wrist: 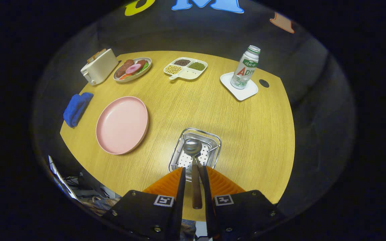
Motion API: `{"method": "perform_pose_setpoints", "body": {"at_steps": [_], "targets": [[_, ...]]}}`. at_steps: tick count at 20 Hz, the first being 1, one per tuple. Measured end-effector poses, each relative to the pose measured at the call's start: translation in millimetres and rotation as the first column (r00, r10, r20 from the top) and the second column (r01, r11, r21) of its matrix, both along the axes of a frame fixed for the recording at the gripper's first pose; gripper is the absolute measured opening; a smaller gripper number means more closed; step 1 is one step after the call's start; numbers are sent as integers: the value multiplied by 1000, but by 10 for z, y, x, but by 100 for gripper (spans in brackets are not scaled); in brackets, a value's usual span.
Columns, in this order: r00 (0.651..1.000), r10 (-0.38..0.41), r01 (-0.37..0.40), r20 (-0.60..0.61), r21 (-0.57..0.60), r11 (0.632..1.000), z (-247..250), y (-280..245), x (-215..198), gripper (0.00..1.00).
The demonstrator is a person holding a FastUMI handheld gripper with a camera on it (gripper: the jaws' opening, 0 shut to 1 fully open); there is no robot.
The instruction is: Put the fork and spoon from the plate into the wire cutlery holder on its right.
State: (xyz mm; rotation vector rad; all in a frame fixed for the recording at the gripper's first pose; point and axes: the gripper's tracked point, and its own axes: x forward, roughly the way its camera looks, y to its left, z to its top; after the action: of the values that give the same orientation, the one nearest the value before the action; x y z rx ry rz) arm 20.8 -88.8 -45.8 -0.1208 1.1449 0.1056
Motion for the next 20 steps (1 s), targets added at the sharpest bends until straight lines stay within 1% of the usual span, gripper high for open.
{"method": "perform_pose_setpoints", "body": {"at_steps": [6, 8, 9, 10, 12, 15, 17, 20], "targets": [[991, -55, 45, 124, 84, 995, 315, -64, -19, 29], [973, -63, 49, 223, 68, 996, 449, -151, 31, 30], [955, -68, 53, 288, 62, 997, 525, -190, 57, 30], [934, -87, 65, 347, 75, 995, 601, -211, 67, 30], [879, -136, 85, 458, 131, 988, 757, -217, 68, 29], [786, -212, 92, 581, 228, 969, 936, -261, 24, 29], [730, -228, 113, 644, 215, 970, 945, -431, -11, 29], [635, -242, 174, 734, 169, 970, 1012, -710, -38, 29]]}}
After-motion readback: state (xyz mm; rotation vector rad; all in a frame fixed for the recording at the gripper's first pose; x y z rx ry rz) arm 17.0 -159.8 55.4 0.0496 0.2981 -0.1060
